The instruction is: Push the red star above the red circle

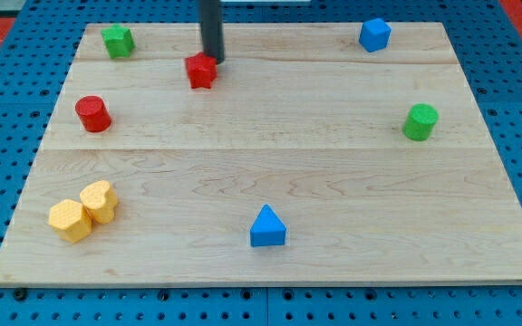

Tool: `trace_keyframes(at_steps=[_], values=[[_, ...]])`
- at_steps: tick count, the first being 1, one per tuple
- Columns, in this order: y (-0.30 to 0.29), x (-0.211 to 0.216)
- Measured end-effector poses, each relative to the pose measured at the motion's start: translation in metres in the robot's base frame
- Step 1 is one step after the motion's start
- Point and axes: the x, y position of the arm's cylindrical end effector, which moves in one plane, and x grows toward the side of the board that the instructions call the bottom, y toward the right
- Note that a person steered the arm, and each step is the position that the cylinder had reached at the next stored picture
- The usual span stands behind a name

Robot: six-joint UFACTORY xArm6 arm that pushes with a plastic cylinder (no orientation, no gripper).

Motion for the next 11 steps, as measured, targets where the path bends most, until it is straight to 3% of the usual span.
trace_keyframes(at_steps=[2, 3, 5, 7, 8, 9, 10, 11], values=[[0.029, 0.038], [-0.023, 0.053], [-0.027, 0.022], [-0.093, 0.027], [-0.106, 0.062], [-0.081, 0.054], [-0.097, 0.021], [-0.14, 0.029]])
